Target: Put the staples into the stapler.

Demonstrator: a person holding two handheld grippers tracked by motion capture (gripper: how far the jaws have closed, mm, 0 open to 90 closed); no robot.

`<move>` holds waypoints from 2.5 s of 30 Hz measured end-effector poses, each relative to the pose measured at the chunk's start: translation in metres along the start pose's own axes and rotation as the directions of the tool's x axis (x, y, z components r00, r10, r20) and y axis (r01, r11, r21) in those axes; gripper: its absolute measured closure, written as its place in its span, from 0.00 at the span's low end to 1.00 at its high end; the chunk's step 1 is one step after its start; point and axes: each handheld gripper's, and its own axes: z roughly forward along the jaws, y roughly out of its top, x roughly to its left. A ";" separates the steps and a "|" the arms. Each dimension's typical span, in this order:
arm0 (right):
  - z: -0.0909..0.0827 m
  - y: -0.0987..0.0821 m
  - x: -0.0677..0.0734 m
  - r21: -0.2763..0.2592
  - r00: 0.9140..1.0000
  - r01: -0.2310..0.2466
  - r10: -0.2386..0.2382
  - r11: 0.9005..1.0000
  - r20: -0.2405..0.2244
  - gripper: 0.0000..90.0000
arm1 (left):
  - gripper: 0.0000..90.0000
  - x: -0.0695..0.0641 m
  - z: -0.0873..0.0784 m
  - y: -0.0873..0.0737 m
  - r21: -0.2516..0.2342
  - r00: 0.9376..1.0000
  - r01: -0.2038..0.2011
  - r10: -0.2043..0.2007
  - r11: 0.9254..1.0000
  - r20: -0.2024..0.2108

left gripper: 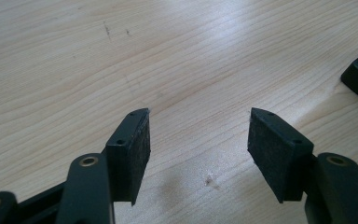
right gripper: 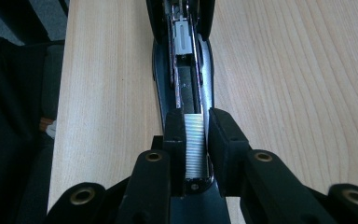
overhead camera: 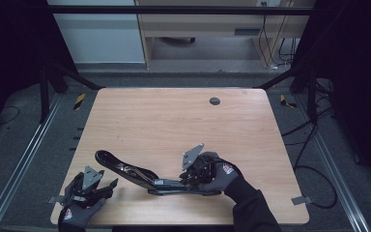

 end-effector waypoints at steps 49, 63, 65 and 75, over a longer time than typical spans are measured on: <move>-0.003 -0.002 0.000 -0.021 1.000 -0.004 0.004 1.000 0.018 0.86 | 0.43 0.000 0.000 0.000 0.000 1.000 0.002 -0.002 1.000 -0.001; -0.022 -0.013 0.006 -0.145 0.974 -0.121 0.146 0.982 0.172 0.90 | 0.43 0.001 -0.004 0.000 -0.024 1.000 0.019 -0.019 1.000 0.013; -0.025 -0.017 0.006 -0.161 0.962 -0.147 0.179 0.976 0.206 0.88 | 0.43 0.001 -0.005 0.001 -0.035 1.000 0.023 -0.022 0.999 0.017; -0.041 -0.039 0.008 -0.261 0.877 -0.271 0.349 0.926 0.329 0.83 | 0.43 0.002 -0.011 0.002 -0.068 0.999 0.039 -0.036 0.997 0.041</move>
